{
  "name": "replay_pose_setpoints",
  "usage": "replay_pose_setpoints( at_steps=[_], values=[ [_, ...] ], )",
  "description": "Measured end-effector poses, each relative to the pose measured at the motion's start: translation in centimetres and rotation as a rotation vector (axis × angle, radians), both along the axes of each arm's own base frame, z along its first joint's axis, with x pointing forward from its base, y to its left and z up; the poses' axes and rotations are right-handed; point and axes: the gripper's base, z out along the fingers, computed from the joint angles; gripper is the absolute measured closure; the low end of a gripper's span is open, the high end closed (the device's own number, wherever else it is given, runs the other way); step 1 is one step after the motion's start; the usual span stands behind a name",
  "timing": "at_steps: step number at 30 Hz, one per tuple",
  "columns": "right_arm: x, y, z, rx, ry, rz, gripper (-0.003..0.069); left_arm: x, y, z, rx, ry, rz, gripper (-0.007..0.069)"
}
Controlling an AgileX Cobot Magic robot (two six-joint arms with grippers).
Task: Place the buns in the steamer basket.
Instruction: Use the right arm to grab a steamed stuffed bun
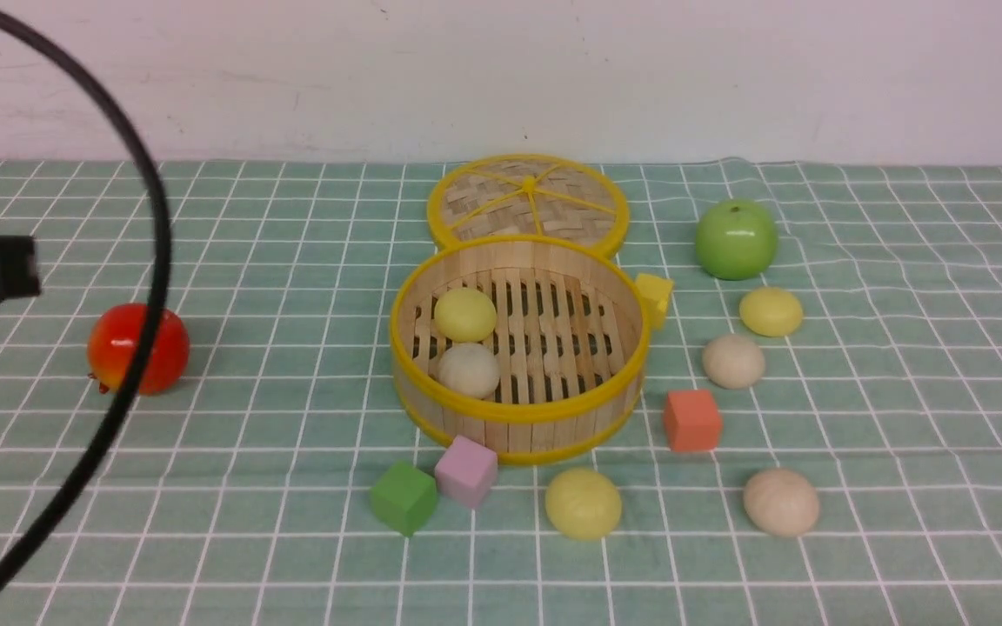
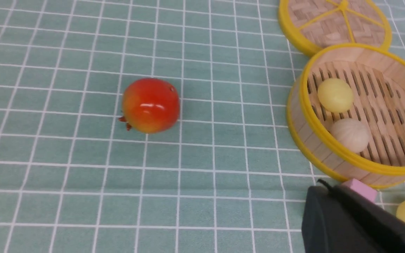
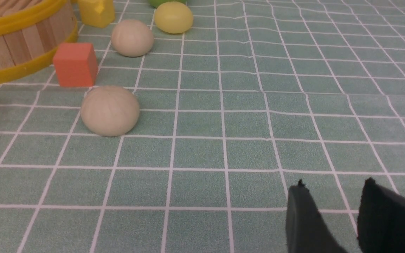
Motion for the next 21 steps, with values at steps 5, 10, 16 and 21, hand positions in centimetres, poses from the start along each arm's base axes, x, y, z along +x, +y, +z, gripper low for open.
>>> replay_pose_setpoints(
  at_steps=[5,10,16,21],
  values=[
    [0.0,0.0,0.0,0.000,0.000,0.000,0.0419,-1.5,0.7,0.6,-0.008,-0.023,0.013,0.0638],
    [0.0,0.0,0.0,0.000,0.000,0.000,0.0419,-3.3,1.6,1.0,-0.023,-0.031,0.032,0.0638],
    [0.0,0.0,0.0,0.000,0.000,0.000,0.0419,-5.9,2.7,2.2,-0.114,-0.139,0.046,0.0638],
    [0.0,0.0,0.0,0.000,0.000,0.000,0.0419,-7.3,3.3,2.3,-0.127,-0.143,0.055,0.0638]
  ],
)
